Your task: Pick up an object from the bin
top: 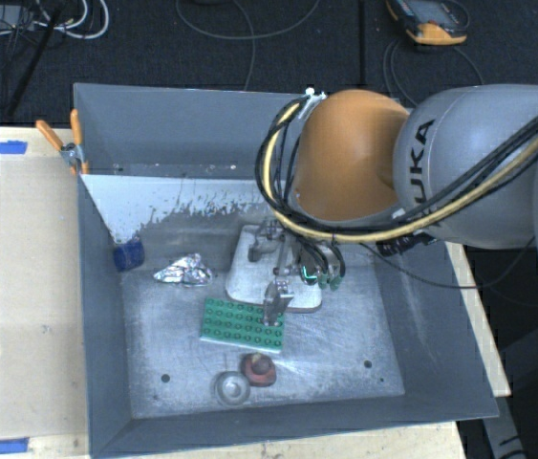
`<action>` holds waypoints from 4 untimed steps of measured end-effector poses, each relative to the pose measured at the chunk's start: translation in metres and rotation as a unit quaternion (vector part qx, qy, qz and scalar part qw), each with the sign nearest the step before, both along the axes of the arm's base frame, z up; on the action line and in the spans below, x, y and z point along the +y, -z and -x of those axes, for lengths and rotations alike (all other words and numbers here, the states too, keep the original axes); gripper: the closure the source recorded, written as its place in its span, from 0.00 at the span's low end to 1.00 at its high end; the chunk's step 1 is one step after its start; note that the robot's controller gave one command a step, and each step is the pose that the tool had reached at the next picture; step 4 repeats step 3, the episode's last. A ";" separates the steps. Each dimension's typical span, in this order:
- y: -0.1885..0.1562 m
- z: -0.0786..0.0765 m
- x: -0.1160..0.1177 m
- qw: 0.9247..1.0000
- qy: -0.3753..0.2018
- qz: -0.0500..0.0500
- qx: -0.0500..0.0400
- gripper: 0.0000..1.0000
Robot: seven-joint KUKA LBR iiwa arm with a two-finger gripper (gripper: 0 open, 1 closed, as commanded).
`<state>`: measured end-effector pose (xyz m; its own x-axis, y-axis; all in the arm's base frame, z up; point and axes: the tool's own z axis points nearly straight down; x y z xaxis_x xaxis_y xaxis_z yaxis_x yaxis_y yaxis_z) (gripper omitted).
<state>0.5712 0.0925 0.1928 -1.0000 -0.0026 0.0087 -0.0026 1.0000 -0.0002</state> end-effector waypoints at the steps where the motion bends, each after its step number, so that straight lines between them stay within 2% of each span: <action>1: 0.120 0.021 -0.027 0.997 -0.075 -0.001 -0.010 0.00; 2: 0.118 0.021 -0.026 0.997 -0.073 -0.002 -0.009 1.00; 3: -0.044 0.012 -0.040 0.986 -0.169 0.000 -0.009 1.00; 4: -0.044 0.012 -0.040 0.986 -0.169 0.000 -0.009 1.00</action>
Offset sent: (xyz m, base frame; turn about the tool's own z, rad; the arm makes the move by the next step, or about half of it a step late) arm -0.0243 -0.0271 -0.1228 -0.1496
